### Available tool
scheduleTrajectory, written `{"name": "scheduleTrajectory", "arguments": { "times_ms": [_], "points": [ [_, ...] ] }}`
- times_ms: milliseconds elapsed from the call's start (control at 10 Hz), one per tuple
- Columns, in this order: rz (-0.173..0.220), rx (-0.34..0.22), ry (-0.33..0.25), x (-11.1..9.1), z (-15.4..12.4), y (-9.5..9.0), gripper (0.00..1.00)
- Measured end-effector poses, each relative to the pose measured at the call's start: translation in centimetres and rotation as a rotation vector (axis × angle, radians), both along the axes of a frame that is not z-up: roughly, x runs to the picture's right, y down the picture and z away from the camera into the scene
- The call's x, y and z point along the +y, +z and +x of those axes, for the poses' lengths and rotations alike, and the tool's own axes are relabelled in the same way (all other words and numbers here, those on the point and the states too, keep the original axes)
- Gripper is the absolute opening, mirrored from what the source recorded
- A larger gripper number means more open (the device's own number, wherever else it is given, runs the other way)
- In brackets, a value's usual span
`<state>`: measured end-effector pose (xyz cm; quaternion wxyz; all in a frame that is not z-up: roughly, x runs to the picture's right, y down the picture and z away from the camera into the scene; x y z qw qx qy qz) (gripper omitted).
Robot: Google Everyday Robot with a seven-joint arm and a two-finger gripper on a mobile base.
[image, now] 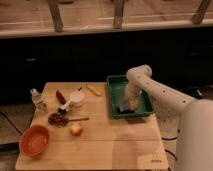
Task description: Wipe tray with sponge
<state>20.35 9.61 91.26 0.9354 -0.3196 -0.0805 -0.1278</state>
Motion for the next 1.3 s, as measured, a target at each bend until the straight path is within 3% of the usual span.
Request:
{"name": "scheduleTrajectory", "arguments": {
  "times_ms": [200,400,900,1300],
  "points": [
    [0.006,0.018,0.01,-1.1,2.2,1.8,0.0],
    [0.015,0.013,0.015,-2.3,2.5,3.2,0.0],
    [0.044,-0.073,0.019,-5.0,-2.4,4.4,0.0],
    [0.05,-0.088,0.02,-5.3,-2.5,4.5,0.0]
  ]
}}
